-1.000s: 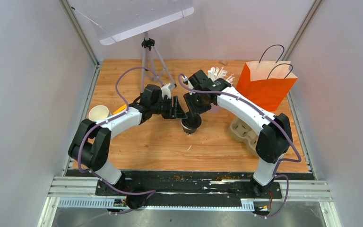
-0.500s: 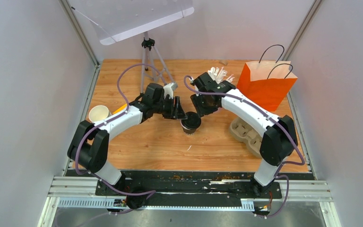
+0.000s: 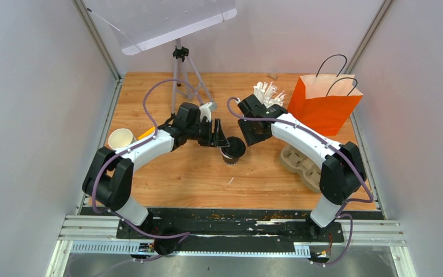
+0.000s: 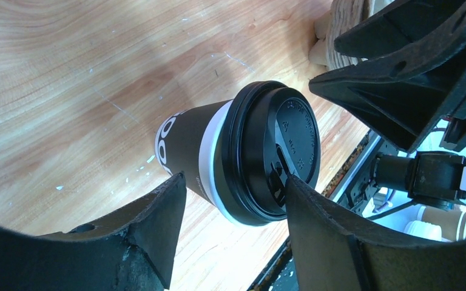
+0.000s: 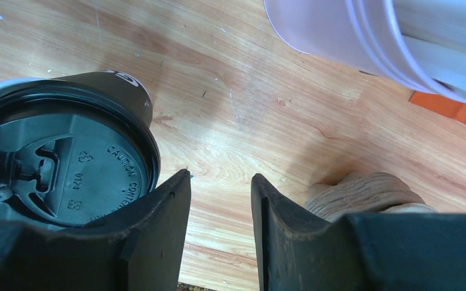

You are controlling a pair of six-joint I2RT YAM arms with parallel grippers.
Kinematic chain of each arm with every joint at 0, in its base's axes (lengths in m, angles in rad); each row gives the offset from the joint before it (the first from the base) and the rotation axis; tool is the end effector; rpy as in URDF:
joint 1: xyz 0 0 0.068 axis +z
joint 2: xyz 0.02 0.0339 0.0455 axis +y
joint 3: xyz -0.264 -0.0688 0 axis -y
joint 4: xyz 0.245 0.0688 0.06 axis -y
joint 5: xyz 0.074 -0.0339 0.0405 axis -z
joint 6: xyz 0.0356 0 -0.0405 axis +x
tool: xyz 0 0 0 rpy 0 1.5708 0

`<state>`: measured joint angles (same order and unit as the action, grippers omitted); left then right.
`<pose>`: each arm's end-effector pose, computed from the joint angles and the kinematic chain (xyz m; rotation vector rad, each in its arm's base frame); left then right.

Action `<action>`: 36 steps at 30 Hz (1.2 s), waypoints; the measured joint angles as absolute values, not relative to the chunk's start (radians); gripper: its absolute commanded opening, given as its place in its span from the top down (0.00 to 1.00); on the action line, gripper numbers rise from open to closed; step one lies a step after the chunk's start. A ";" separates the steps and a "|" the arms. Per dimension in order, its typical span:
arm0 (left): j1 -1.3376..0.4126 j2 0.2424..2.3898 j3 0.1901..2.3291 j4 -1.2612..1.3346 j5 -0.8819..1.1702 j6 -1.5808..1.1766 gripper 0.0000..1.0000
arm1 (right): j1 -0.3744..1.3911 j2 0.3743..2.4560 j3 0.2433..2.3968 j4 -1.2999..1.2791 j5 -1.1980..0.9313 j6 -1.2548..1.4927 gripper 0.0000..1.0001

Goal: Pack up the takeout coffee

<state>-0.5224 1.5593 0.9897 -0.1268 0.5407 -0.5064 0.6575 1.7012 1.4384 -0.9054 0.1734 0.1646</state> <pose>0.2819 -0.1834 0.2288 0.3292 2.3916 -1.1282 0.2802 0.2086 0.2692 -0.6133 2.6347 0.0050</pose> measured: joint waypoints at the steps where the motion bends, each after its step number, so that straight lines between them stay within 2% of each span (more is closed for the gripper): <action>1: -0.522 1.559 0.989 -0.126 0.541 -0.506 0.29 | 0.657 1.701 1.433 -0.902 0.173 0.166 0.58; 5: -0.522 1.551 0.967 -0.115 0.542 -0.509 0.24 | 0.657 1.701 1.413 -0.891 0.162 0.178 0.58; 16: -0.523 1.512 0.946 -0.092 0.544 -0.512 0.18 | 0.657 1.701 1.405 -0.863 0.115 0.206 0.58; 24: -0.523 1.504 0.939 -0.094 0.540 -0.503 0.19 | 0.657 1.701 1.405 -0.861 0.084 0.213 0.58; 36: -0.523 1.504 0.939 -0.097 0.540 -0.484 0.25 | 0.657 1.701 1.405 -0.854 0.045 0.220 0.58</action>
<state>-0.5228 1.5036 0.9394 -0.0967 0.5404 -0.4835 0.6575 1.7012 1.4052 -0.8539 0.0448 0.2199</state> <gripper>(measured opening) 0.759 0.419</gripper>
